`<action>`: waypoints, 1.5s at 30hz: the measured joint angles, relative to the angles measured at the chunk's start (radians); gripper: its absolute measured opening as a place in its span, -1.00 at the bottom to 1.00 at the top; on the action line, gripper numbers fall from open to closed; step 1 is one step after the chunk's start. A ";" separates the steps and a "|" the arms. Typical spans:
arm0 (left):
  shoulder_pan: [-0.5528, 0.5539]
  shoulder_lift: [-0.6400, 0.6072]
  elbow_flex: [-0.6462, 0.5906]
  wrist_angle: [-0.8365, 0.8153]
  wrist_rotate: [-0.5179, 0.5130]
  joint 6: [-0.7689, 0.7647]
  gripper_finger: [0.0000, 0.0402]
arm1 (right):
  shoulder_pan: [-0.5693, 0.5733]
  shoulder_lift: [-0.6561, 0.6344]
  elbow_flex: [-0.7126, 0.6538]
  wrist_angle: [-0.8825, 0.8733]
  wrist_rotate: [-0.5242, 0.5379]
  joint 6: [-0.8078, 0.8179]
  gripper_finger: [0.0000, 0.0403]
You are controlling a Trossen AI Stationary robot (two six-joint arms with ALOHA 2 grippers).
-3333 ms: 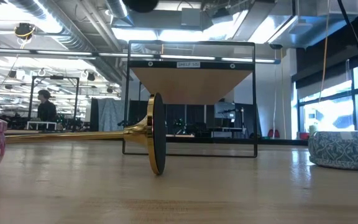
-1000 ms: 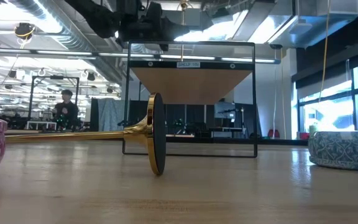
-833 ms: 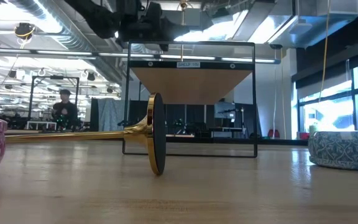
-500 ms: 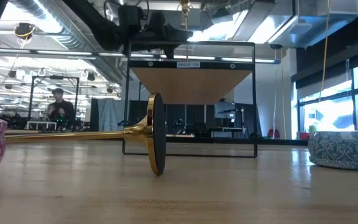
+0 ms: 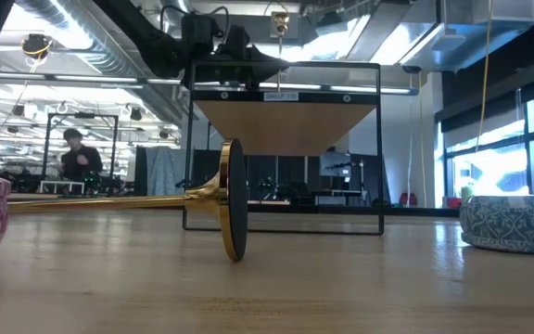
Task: Pick & Place candle stick holders
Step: Put the left gold candle holder on the shelf
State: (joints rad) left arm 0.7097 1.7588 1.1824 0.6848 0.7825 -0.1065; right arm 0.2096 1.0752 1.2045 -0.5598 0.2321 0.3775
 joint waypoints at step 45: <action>0.006 -0.003 0.000 -0.055 -0.005 -0.029 -0.83 | -0.008 0.000 0.000 -0.004 0.000 0.000 -0.17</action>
State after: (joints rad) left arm 0.7155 1.7560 1.1824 0.6294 0.7775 -0.1356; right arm 0.2016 1.0752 1.2045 -0.5636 0.2321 0.3771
